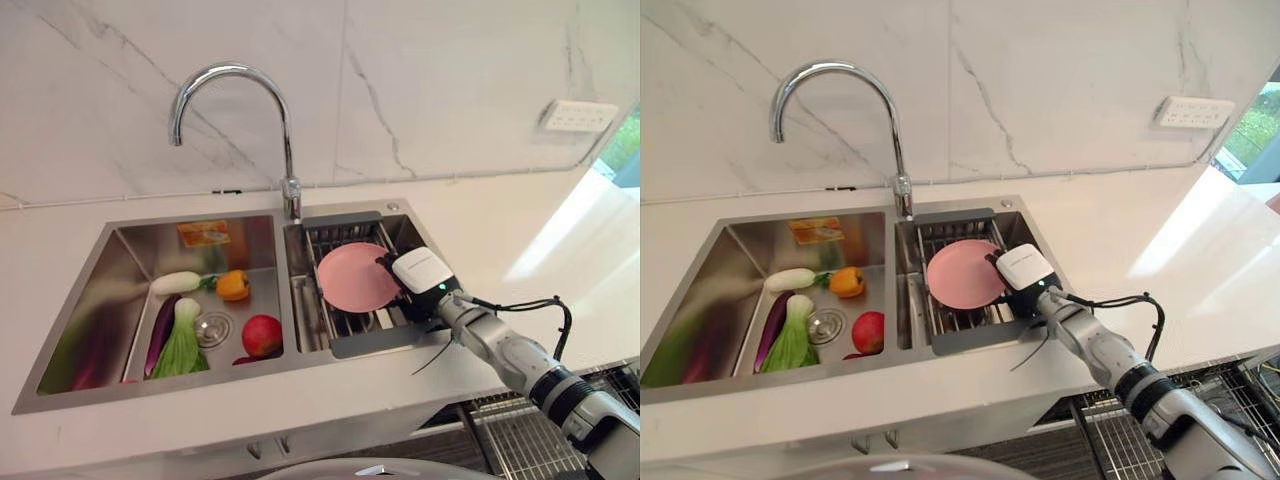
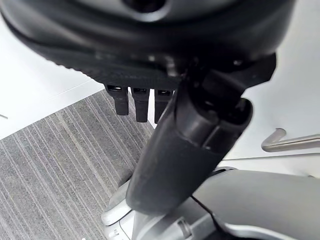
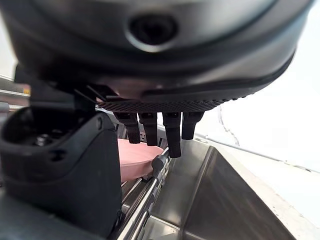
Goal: Place the dishes in the dishwasher.
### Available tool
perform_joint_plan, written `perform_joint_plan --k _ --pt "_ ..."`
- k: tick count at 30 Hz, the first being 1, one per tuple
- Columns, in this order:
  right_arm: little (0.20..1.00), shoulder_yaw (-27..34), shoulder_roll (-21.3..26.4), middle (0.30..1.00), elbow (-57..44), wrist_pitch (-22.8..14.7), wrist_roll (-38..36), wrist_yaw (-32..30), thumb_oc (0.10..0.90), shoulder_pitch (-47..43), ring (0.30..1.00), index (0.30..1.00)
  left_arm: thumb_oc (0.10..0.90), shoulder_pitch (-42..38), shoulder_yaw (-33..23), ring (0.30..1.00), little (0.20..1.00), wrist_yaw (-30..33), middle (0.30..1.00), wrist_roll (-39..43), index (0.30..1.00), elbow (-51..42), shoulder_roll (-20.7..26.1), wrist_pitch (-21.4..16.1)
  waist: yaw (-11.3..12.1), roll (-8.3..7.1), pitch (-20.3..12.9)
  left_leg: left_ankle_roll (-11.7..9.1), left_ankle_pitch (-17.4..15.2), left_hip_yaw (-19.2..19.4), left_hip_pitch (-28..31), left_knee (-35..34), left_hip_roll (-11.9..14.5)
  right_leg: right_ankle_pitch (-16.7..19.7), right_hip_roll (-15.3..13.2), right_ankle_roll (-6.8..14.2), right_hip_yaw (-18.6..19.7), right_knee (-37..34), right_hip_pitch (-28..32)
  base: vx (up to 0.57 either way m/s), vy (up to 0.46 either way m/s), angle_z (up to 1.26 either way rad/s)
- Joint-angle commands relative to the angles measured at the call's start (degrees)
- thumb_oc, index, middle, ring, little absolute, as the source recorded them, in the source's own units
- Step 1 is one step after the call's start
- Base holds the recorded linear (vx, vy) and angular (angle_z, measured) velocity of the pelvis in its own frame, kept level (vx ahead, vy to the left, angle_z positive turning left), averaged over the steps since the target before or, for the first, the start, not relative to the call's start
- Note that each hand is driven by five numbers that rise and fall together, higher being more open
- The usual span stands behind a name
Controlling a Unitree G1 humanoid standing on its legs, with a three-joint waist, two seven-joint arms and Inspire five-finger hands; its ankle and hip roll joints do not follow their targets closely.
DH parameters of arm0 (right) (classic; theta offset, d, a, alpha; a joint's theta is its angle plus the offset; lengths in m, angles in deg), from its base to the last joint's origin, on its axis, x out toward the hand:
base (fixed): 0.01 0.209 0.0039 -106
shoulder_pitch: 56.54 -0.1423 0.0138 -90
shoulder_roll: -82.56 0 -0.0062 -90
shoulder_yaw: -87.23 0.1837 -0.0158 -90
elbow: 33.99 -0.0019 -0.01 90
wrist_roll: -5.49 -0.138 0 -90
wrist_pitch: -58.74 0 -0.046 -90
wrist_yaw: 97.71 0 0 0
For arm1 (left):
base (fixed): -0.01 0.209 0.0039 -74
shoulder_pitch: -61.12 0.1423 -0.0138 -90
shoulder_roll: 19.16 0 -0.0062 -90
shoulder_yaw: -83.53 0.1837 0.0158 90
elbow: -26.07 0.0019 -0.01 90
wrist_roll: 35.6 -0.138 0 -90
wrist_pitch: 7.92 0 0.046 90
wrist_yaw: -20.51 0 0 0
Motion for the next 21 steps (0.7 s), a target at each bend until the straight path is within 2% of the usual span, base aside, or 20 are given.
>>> perform_joint_plan --k 1,8,12,13,14,15,16,21 --pt "0.9 -13.7 7.8 0.9 -3.2 -12.1 5.9 -0.9 0.8 -14.5 0.9 0.9 0.8 -5.1 4.4 0.9 0.9 -0.7 0.9 0.1 0.9 -0.1 0.3 -2.1 5.5 -0.25 1.7 -0.3 -7.4 -2.3 1.7 1.3 1.6 -4.9 -4.8 4.7 -2.5 1.4 0.1 0.0 0.0 0.0" --pt "0.9 -14.1 9.5 0.9 -4.5 -12.3 5.6 -1.7 0.8 -15.5 0.9 0.9 0.8 -4.8 4.5 0.9 0.9 -1.3 0.9 0.3 0.9 0.3 0.3 -2.3 5.7 -0.29 1.6 -0.3 -7.4 -2.5 1.7 1.3 1.7 -5.0 -4.8 4.6 -2.8 1.4 0.3 0.0 -0.003 0.02" --pt "0.9 -11.7 9.2 0.9 -3.8 -10.8 6.5 -2.2 0.8 -13.5 0.9 0.9 0.8 -4.7 4.2 0.9 0.9 -1.0 0.9 0.5 0.9 0.1 0.2 -2.3 5.5 -0.15 1.6 -0.3 -7.5 -2.5 1.8 1.2 1.7 -5.0 -4.7 4.6 -2.9 1.4 0.3 0.0 0.0 0.0" --pt "0.568 -6.5 7.8 0.568 -2.1 -8.8 3.8 -3.0 0.579 -9.7 0.568 0.568 0.8 -4.6 3.9 0.9 0.9 -0.7 0.9 1.0 0.9 -0.3 0.0 -2.3 5.1 0.06 1.8 -0.3 -7.5 -2.5 1.9 1.3 1.8 -5.0 -4.6 4.6 -2.8 1.4 0.4 0.0 0.0 0.0" --pt "0.3 -6.3 7.8 0.3 -2.2 -8.8 3.8 -3.0 0.4 -9.6 0.3 0.3 0.8 -4.6 4.0 0.9 0.9 -0.7 0.9 1.0 0.9 -0.3 0.0 -2.3 5.2 -0.03 1.8 -0.3 -7.4 -2.5 1.9 1.2 1.7 -4.9 -4.7 4.6 -2.8 1.4 0.3 -0.02 0.015 0.1" --pt "0.3 -0.9 7.2 0.3 -2.4 -7.4 0.4 -3.9 0.4 -6.0 0.3 0.3 0.8 -4.6 3.7 0.9 0.9 -0.4 0.9 1.3 0.9 -0.6 -0.2 -2.3 4.9 0.04 1.8 -0.2 -7.4 -2.4 1.8 1.3 1.6 -4.9 -4.7 4.5 -2.7 1.4 0.2 -0.01 0.015 0.13" --pt "0.3 1.7 6.9 0.3 -2.8 -7.0 -1.0 -4.3 0.4 -4.0 0.3 0.3 0.8 -4.4 3.5 0.9 0.9 -0.3 0.9 1.2 0.9 -0.8 -0.2 -2.3 4.6 0.12 1.9 -0.1 -7.4 -2.4 1.7 1.3 1.5 -4.9 -4.7 4.5 -2.7 1.4 0.1 -0.02 0.017 0.15" --pt "0.3 8.2 7.0 0.3 -3.4 -6.4 -3.5 -6.5 0.4 1.1 0.3 0.3 0.8 -3.8 3.3 0.9 0.9 0.0 0.9 0.4 0.9 -1.1 -0.2 -2.0 4.3 0.23 1.9 -0.1 -7.5 -2.3 1.9 1.2 1.5 -4.9 -4.8 4.4 -2.7 1.4 0.2 0.0 0.003 0.02"
